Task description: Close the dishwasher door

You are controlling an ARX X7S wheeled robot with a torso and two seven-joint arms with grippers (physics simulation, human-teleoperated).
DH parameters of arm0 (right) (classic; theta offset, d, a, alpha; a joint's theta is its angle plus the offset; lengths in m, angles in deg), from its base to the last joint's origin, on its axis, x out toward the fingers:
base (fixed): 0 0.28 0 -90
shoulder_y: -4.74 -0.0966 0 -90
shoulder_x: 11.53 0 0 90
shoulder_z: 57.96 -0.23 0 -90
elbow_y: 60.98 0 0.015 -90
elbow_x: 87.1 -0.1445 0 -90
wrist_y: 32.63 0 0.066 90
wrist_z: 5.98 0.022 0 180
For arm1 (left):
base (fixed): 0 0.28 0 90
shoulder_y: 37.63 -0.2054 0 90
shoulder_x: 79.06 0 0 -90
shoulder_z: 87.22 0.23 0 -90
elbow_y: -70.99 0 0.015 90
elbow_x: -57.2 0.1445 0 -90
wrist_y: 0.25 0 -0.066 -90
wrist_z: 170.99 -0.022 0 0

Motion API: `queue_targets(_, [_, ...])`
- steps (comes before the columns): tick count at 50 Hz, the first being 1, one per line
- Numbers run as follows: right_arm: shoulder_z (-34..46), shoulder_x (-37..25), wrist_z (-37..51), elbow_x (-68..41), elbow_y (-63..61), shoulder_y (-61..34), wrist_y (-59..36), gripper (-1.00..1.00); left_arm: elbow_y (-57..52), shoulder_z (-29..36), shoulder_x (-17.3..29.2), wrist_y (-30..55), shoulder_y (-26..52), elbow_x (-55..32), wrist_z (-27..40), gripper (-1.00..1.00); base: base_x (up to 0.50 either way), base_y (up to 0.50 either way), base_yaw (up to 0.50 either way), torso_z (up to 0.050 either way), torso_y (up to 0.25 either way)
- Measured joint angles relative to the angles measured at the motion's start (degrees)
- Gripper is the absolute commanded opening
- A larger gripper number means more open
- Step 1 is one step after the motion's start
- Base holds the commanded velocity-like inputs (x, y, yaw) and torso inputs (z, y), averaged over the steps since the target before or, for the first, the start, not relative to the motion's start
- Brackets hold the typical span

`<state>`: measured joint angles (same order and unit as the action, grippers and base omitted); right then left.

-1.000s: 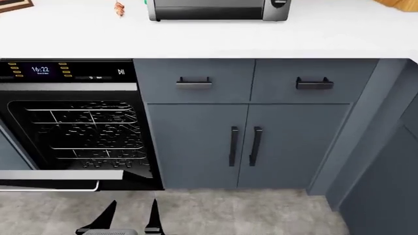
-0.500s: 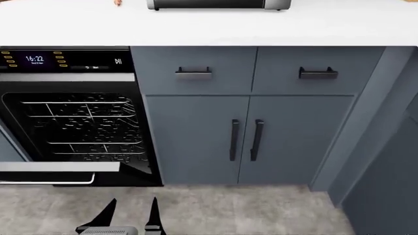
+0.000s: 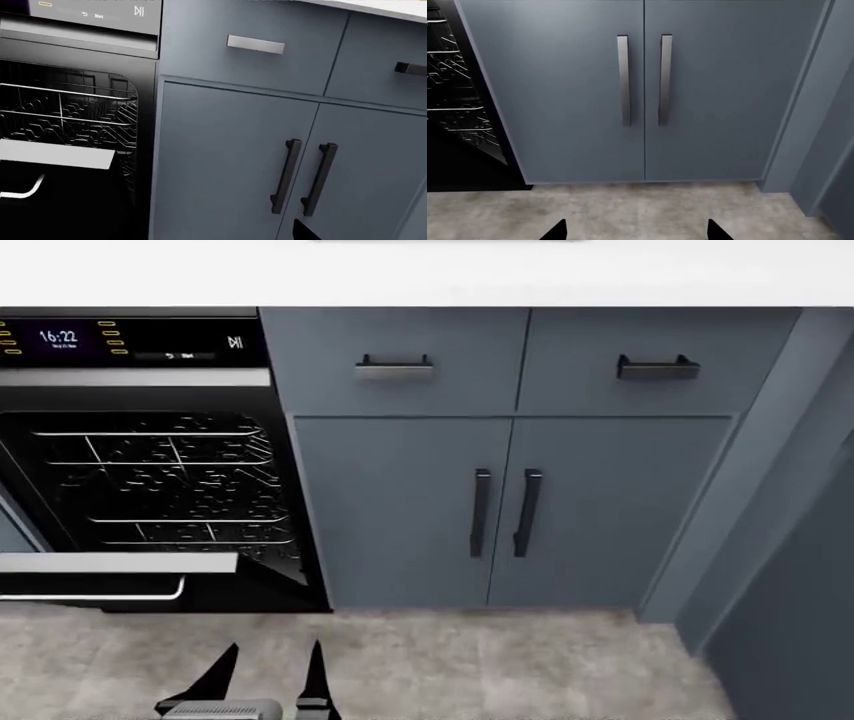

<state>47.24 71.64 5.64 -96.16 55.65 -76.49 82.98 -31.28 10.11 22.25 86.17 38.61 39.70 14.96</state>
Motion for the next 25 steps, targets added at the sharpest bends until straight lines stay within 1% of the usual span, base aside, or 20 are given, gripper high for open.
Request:
queue_targets(10, [0.44, -0.21, 0.34, -0.28, 0.1, -0.08, 0.22, 1.0, -1.44, 0.48, 0.6, 1.87, 0.83, -0.6, 1.14, 1.0, 0.0, 0.0, 0.0, -0.05, 0.043])
queue_targets(25, [1.06, -0.51, 0.73, -0.79, 0.24, -0.19, 0.54, 1.0, 0.37, 1.01, 1.07, -0.96, -0.09, -0.78, 1.07, 1.0, 0.0, 0.0, 0.0, -0.05, 0.043])
